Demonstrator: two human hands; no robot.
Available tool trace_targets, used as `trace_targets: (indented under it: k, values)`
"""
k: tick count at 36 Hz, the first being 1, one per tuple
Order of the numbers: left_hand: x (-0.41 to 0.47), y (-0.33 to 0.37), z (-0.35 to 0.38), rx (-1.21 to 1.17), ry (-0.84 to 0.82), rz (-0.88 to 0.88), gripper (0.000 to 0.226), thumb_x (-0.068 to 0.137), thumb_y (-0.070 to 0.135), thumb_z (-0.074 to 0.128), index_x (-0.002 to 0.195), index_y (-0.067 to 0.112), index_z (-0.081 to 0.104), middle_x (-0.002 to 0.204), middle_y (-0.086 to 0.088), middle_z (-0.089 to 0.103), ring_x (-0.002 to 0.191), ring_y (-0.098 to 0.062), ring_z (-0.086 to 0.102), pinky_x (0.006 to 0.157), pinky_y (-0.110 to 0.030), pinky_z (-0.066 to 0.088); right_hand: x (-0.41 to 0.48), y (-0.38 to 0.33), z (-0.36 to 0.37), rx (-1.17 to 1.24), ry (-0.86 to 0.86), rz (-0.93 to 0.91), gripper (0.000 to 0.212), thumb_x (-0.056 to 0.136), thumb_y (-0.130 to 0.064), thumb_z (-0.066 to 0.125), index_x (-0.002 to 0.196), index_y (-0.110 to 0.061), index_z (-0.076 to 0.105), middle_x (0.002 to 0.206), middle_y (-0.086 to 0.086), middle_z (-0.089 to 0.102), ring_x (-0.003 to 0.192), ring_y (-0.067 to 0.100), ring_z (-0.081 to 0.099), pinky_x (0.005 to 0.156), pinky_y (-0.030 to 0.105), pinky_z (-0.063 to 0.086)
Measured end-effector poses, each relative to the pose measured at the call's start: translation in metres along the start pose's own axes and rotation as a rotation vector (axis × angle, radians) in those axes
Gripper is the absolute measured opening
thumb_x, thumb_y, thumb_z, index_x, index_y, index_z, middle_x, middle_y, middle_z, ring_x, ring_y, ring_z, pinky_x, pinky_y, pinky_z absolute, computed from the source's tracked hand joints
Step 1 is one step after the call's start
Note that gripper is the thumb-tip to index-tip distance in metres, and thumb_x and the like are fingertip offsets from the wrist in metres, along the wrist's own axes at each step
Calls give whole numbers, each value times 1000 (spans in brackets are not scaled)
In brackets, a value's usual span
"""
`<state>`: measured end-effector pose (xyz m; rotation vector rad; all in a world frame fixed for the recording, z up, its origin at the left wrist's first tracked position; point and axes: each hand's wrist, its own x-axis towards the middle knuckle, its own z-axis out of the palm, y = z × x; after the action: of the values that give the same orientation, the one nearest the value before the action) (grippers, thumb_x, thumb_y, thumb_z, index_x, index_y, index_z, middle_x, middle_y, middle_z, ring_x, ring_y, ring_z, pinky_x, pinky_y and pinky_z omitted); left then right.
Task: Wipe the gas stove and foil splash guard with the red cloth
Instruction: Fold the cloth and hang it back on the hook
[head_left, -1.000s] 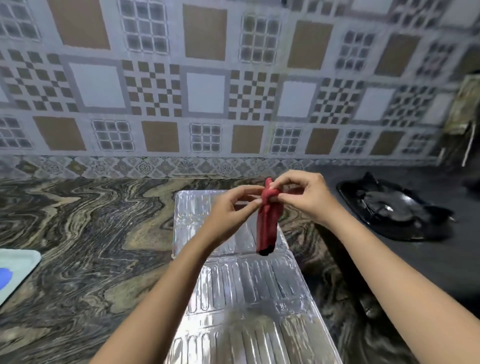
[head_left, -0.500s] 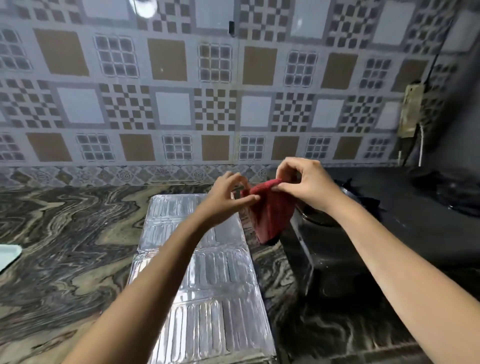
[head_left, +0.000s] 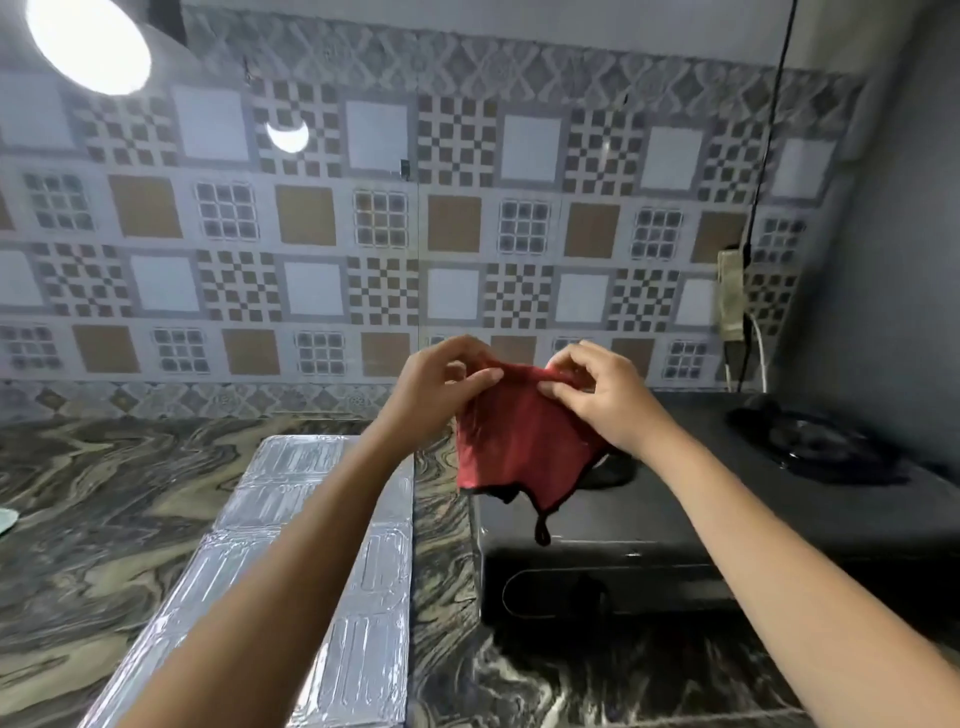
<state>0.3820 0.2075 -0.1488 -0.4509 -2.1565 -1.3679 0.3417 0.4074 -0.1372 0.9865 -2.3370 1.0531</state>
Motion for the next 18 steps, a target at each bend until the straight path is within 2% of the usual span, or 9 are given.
trace_targets:
  k: [2, 6, 11, 14, 18]
  values:
    - [10, 12, 2, 33, 29, 31, 9, 81, 16, 69, 90, 15, 67, 82, 6, 65, 75, -15, 58, 72, -26, 48, 2, 1, -9, 35, 20, 0, 12, 82, -24, 68, 85, -14, 62, 83, 1, 55, 73, 16, 51, 68, 20, 40]
    - [29, 29, 4, 89, 87, 81, 7, 80, 16, 70, 85, 21, 68, 82, 12, 66, 75, -12, 59, 70, -23, 49, 7, 6, -22, 121, 43, 2, 17, 80, -31, 69, 90, -19, 63, 83, -5, 56, 71, 6, 49, 65, 8, 40]
    - [53, 25, 2, 148, 154, 102, 8, 81, 15, 69, 84, 22, 68, 82, 13, 66, 73, -5, 57, 70, -17, 48, 27, 18, -19, 223, -4, 50, 17, 80, -26, 70, 96, -26, 64, 87, -7, 62, 69, -9, 54, 61, 5, 45]
    - [67, 4, -3, 142, 198, 89, 9, 80, 12, 70, 83, 21, 68, 80, 14, 66, 67, 0, 56, 67, -16, 47, 47, 32, -8, 297, 30, 47, 19, 78, -27, 72, 96, -25, 68, 89, -4, 68, 74, -6, 59, 64, 8, 46]
    - [86, -30, -9, 123, 231, 37, 8, 81, 11, 69, 86, 18, 70, 85, 7, 68, 70, -6, 56, 70, -22, 48, 80, 52, 17, 345, 106, 38, 18, 75, -21, 75, 94, -21, 72, 89, -8, 71, 82, -2, 63, 70, 7, 46]
